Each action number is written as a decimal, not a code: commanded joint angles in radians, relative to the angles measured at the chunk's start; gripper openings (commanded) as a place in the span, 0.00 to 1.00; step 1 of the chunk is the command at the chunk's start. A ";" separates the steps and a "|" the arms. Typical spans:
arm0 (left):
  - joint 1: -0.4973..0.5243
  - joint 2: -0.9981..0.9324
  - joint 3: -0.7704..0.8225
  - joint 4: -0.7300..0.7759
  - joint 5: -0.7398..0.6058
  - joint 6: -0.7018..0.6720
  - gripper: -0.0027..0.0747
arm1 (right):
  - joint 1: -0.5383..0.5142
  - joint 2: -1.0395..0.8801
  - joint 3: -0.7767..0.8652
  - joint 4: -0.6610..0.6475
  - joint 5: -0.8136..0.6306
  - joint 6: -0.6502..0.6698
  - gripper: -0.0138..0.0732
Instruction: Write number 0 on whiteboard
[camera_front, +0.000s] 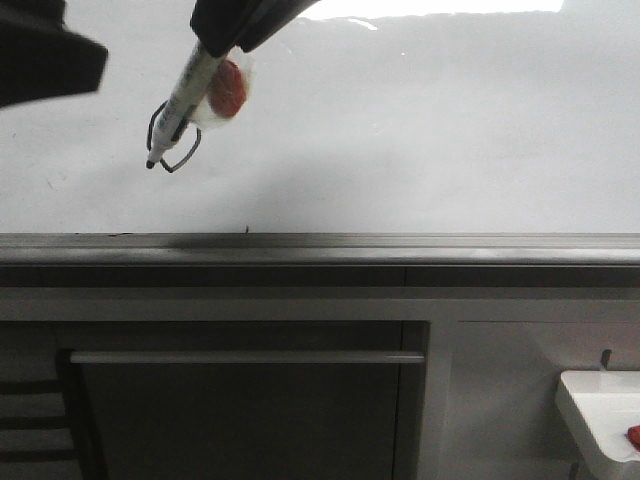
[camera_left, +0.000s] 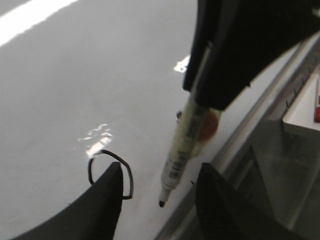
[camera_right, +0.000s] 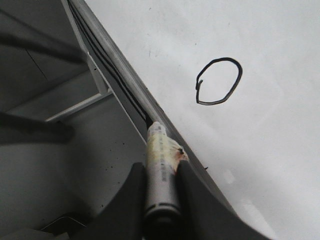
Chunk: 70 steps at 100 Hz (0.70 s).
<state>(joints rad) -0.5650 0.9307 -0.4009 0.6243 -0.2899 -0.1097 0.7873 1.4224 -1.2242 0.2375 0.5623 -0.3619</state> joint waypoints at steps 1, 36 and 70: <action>-0.008 0.063 -0.029 -0.002 -0.106 -0.008 0.46 | -0.002 -0.058 -0.035 -0.005 -0.049 -0.005 0.08; -0.006 0.222 -0.061 -0.004 -0.215 0.032 0.44 | 0.044 -0.071 -0.035 0.001 -0.004 -0.005 0.08; -0.006 0.222 -0.069 0.015 -0.215 0.032 0.14 | 0.049 -0.071 -0.035 0.001 0.005 -0.005 0.08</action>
<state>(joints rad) -0.5649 1.1672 -0.4373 0.6441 -0.4338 -0.0738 0.8354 1.3899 -1.2249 0.2354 0.6174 -0.3619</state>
